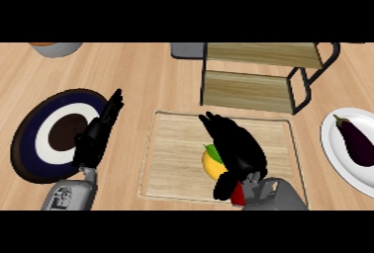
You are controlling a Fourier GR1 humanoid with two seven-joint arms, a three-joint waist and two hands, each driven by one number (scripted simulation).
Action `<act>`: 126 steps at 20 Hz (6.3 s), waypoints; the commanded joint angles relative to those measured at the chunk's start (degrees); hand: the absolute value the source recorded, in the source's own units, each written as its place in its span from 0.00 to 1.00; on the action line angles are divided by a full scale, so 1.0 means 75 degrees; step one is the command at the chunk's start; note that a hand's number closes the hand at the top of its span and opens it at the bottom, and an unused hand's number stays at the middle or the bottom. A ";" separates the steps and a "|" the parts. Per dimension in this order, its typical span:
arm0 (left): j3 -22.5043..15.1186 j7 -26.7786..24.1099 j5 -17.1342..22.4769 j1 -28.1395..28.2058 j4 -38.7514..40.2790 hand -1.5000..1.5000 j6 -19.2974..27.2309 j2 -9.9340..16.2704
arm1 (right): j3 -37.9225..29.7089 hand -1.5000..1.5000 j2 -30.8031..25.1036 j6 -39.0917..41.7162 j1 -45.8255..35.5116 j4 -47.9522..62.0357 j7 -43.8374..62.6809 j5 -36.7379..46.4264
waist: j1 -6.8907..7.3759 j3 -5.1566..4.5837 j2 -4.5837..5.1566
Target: Pick the lemon from the tray and place it in the tiered shelf
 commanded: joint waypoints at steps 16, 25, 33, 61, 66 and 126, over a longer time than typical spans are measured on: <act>0.0401 0.0309 0.0074 -0.0520 0.0222 0.50 -0.0258 -0.0101 | 0.0507 1.00 -0.0426 0.0049 0.0813 0.0225 -0.1293 0.0909 | -0.0026 -0.0001 -0.0003; 0.0075 -0.0070 -0.0319 0.0095 -0.0119 0.50 -0.0135 -0.0214 | 0.1398 1.00 0.0196 -0.1623 0.0546 0.0754 0.0485 0.1036 | 0.0065 -0.0001 -0.0001; 0.0002 -0.0173 -0.0212 -0.0006 0.0116 0.50 -0.0295 -0.0301 | 0.2816 1.00 0.0210 -0.4647 -0.0746 0.1469 0.4406 0.0346 | 0.0397 -0.0004 0.0029; 0.0311 -0.0198 -0.0109 -0.0038 0.0261 0.50 -0.0343 -0.0095 | 0.0639 1.00 0.0208 -0.4121 -0.5223 0.0010 0.6530 0.3322 | 0.0001 -0.0025 -0.0142; 0.0227 -0.0037 -0.0195 -0.0045 0.0059 0.50 -0.0226 -0.0186 | -0.0178 1.00 0.0208 -0.3483 -0.6095 0.0298 0.6530 0.3376 | 0.0025 -0.0014 -0.0095; 0.0276 0.0533 -0.0289 -0.0486 0.0101 0.50 -0.0155 -0.0402 | -0.4366 0.00 -0.0779 -0.6686 -0.5304 0.3122 0.2780 0.5023 | -0.0047 -0.0001 -0.0014</act>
